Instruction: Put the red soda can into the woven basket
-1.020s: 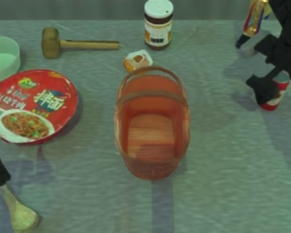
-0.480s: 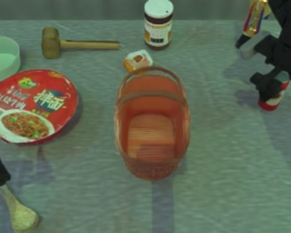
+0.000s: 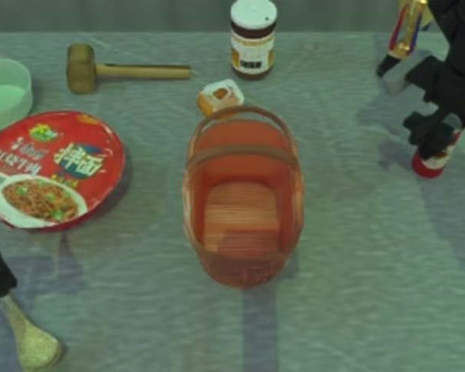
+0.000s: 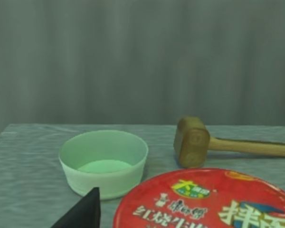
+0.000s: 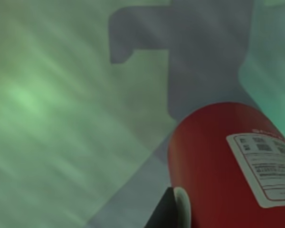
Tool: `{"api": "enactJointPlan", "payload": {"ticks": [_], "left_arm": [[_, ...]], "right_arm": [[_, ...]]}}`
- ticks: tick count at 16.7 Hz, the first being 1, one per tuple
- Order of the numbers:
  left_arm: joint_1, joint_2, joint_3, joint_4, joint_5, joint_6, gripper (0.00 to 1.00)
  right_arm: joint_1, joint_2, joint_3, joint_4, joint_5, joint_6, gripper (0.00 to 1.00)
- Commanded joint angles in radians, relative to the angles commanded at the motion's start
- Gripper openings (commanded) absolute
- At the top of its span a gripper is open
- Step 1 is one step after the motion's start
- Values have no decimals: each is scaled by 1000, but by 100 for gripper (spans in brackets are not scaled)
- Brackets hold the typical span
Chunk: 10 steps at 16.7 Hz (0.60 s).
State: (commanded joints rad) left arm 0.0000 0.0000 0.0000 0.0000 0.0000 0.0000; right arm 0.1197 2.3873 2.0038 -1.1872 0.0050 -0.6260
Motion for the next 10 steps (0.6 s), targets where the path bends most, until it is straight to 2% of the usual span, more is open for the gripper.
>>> {"api": "enactJointPlan", "payload": {"ticks": [10], "left_arm": [[0, 0, 0, 0, 0, 0, 100]], "right_arm": [[-1, -3, -3, 9, -6, 4, 0]]}}
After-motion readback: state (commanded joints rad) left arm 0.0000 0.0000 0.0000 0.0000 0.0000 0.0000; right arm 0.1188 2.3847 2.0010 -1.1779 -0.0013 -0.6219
